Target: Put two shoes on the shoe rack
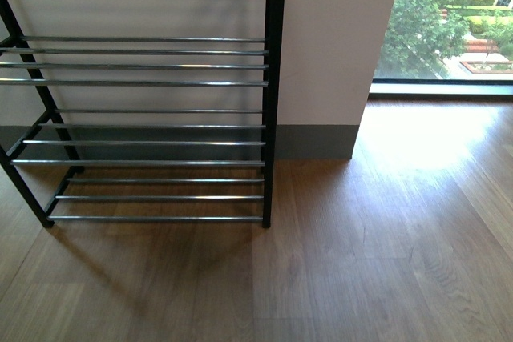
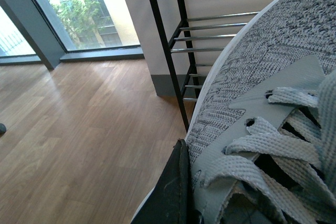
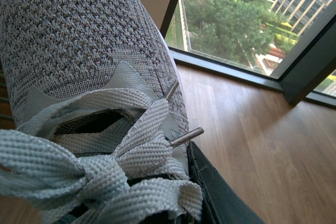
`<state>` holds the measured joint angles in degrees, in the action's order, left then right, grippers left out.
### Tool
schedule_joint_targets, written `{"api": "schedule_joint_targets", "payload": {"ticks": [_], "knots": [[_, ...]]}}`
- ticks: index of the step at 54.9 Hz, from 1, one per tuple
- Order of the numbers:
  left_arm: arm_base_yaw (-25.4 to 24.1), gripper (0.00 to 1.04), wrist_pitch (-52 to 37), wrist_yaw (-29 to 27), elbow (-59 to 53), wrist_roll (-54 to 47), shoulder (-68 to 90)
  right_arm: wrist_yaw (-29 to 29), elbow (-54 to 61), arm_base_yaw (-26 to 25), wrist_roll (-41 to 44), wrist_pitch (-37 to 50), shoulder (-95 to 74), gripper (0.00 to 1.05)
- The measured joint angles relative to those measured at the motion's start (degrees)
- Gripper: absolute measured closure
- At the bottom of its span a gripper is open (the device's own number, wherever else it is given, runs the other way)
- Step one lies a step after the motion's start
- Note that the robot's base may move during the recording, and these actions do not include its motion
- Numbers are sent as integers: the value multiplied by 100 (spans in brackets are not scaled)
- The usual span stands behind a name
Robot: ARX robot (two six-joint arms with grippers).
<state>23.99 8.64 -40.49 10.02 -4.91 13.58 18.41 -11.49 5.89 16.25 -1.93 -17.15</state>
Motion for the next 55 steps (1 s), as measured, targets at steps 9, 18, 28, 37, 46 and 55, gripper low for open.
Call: {"api": "schedule_joint_targets", "payload": {"ticks": [9, 18, 28, 37, 46, 55], "knots": [[0, 103, 0, 24, 0, 0, 9, 44, 4, 0, 2, -2, 0, 103], [0, 103, 0, -68, 0, -2, 4, -81, 4, 0, 0, -2, 0, 103], [0, 103, 0, -24, 0, 0, 7, -35, 4, 4, -2, -2, 0, 103], [0, 103, 0, -4, 0, 0, 7, 2, 4, 4, 0, -2, 0, 103], [0, 103, 0, -9, 0, -2, 7, -4, 4, 4, 0, -2, 0, 103], [0, 103, 0, -7, 0, 0, 7, -13, 4, 4, -2, -2, 0, 103]]}}
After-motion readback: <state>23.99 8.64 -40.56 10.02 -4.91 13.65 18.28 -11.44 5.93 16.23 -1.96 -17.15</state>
